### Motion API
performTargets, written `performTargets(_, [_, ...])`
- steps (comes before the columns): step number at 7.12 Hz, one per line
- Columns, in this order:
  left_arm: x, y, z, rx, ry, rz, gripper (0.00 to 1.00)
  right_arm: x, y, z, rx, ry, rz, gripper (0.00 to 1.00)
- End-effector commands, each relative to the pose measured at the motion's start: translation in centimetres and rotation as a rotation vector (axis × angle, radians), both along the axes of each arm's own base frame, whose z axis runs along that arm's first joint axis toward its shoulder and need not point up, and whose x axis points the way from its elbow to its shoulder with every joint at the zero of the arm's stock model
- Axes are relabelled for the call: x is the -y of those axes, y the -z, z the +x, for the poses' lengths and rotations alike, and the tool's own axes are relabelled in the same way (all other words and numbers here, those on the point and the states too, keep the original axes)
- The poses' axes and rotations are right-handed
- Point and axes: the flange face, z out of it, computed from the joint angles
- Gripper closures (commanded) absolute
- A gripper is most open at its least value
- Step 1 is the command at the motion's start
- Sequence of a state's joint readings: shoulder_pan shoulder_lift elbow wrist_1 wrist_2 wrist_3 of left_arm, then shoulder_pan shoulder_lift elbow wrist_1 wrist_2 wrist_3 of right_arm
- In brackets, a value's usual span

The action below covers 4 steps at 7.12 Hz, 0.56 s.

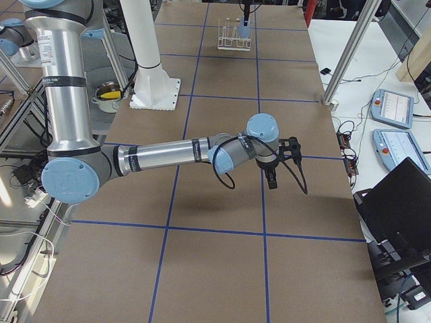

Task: Hang cup on cup holder
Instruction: 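Carry the cup with the left gripper over the wire rack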

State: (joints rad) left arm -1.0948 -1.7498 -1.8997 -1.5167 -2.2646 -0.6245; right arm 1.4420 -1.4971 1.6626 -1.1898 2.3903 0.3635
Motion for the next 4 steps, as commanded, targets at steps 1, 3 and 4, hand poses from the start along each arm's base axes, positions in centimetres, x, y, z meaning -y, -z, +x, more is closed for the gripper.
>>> performTargets(1, [0.0,-0.2,0.4,0.000,-0.006,-0.001,0.54,0.0,-0.1,0.0,0.001,0.001,-0.002,0.00])
performTargets(3, [-0.3,-0.6,1.4,0.005,-0.026,-0.008,0.14,0.1,0.0,-0.2,0.001,0.003,-0.002,0.00])
performTargets(4, [-0.3,-0.7,1.5,0.006,-0.027,-0.013,0.03,0.1,0.0,-0.2,0.001,0.003,-0.002,0.00])
